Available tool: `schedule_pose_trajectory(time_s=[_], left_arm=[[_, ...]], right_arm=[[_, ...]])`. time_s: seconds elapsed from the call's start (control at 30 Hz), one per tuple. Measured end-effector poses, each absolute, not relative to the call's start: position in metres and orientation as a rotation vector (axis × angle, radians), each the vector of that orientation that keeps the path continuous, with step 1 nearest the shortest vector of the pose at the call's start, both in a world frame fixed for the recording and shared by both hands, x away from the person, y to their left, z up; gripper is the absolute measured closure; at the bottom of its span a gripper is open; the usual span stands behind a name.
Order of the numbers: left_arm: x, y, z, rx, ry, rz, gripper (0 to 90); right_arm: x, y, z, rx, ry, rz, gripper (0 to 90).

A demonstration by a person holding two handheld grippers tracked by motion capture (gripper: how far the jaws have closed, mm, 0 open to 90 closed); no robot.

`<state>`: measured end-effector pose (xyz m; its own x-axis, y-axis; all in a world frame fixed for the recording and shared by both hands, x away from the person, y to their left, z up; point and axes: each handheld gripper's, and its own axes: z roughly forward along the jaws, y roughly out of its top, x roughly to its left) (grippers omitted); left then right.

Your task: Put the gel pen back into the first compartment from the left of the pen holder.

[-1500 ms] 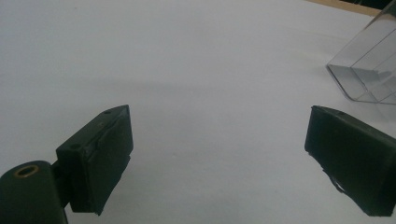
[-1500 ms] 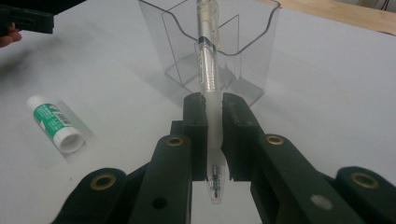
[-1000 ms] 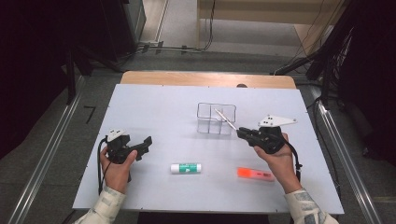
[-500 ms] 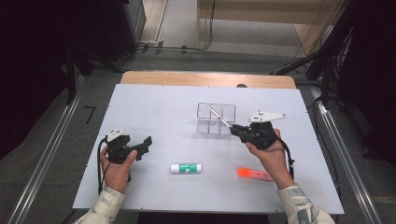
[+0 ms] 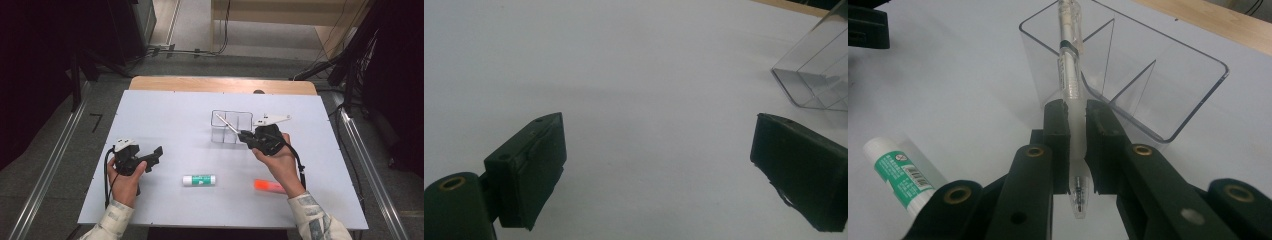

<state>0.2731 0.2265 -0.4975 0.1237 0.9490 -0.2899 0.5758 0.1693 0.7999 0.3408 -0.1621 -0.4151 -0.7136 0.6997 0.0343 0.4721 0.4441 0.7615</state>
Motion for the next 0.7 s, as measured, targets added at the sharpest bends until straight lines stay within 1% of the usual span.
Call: schedule_pose_trajectory(time_s=[0.7], left_arm=[[0.273, 0.227, -0.497, 1.507, 1.558, 0.53, 7.9]], right_arm=[[0.345, -0.153, -0.405, 1.023, 2.403, 1.074, 78.6]])
